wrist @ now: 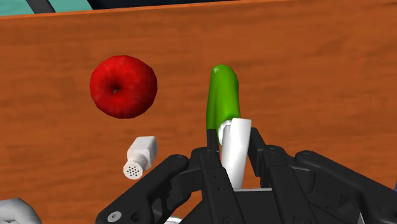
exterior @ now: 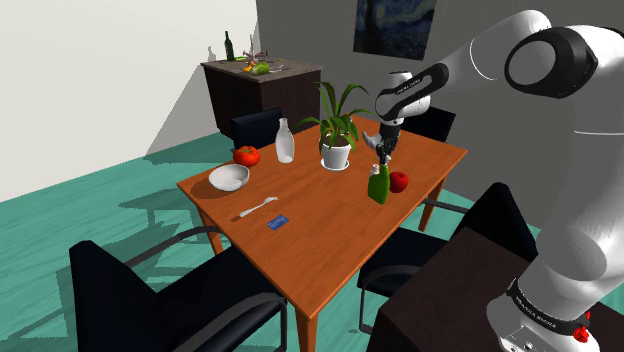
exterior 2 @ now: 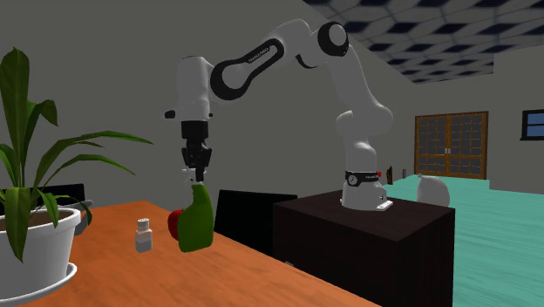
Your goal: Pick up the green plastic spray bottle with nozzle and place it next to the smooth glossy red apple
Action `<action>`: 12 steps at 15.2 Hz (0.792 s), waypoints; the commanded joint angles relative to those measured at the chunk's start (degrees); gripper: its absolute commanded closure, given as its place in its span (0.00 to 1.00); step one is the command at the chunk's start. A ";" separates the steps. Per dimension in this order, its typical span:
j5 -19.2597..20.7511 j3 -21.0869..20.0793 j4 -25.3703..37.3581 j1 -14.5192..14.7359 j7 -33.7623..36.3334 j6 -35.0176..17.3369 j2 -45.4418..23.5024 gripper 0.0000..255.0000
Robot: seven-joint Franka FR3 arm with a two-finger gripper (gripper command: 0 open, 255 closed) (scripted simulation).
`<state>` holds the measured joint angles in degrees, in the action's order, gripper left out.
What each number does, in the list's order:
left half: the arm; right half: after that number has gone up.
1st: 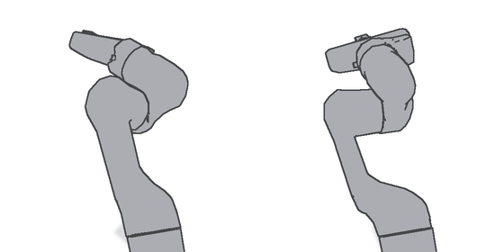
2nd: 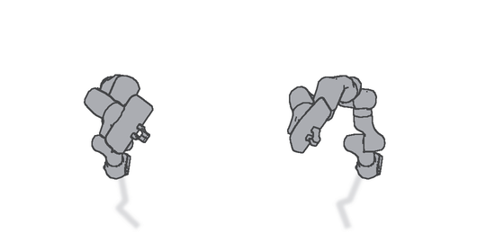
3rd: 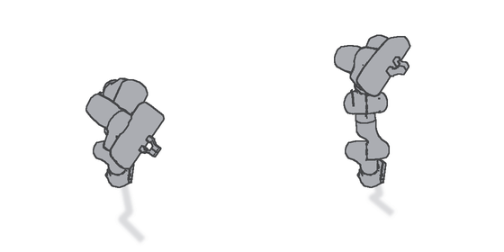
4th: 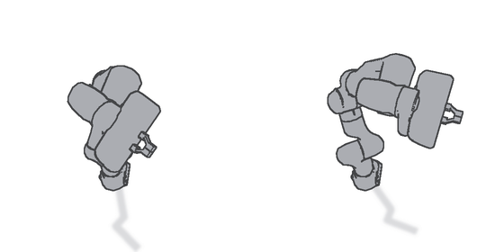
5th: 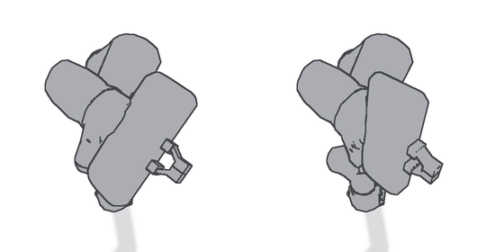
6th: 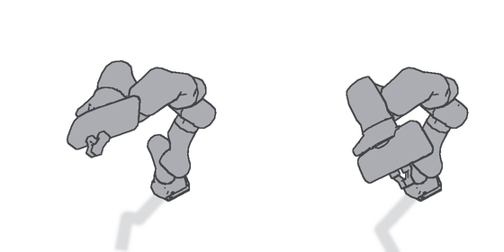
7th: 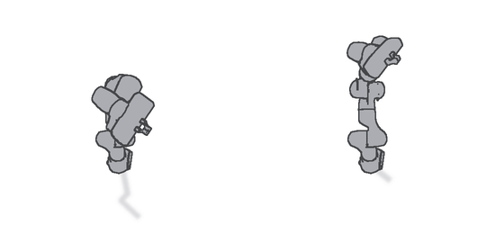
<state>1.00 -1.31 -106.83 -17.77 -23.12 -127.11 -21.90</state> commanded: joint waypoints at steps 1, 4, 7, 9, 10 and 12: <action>0.01 0.00 -0.10 0.00 0.00 -0.46 -0.30 1.00; 0.01 0.00 -0.10 0.00 0.00 -0.46 -0.30 1.00; 0.01 0.00 -0.10 0.00 0.00 -0.46 -0.30 1.00; 0.01 0.00 -0.09 0.00 0.00 -0.46 -0.30 0.00; 0.01 0.00 -0.10 0.00 0.00 -0.46 -0.30 0.00; 0.01 0.00 -0.10 0.00 0.00 -0.46 -0.30 0.00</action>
<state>1.01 -1.31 -106.93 -17.77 -23.12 -127.56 -22.20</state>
